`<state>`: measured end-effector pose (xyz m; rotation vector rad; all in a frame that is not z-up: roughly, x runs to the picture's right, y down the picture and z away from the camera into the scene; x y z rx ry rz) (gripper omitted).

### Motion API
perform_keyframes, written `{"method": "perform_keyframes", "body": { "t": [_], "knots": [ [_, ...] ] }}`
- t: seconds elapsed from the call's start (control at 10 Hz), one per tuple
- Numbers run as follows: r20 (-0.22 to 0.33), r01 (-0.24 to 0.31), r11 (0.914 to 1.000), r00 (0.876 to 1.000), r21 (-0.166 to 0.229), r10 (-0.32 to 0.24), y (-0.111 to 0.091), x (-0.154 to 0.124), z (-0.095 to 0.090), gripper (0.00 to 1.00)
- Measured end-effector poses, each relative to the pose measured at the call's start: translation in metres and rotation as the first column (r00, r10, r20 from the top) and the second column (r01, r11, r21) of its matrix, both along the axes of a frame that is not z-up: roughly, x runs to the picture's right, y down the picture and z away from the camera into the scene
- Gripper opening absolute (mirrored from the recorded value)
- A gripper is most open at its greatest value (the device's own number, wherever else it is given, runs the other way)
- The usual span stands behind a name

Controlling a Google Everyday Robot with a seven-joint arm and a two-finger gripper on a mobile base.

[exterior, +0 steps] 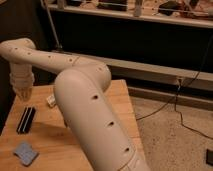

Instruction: Knock the bottle over

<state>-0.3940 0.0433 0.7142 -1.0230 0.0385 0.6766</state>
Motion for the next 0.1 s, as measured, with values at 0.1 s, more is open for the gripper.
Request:
{"method": "perform_keyframes", "body": {
  "t": [0.1],
  "knots": [
    [0.002,0.0,1.0,1.0,0.0,0.0,0.0003,-0.0011,-0.0008,0.06]
  ]
}}
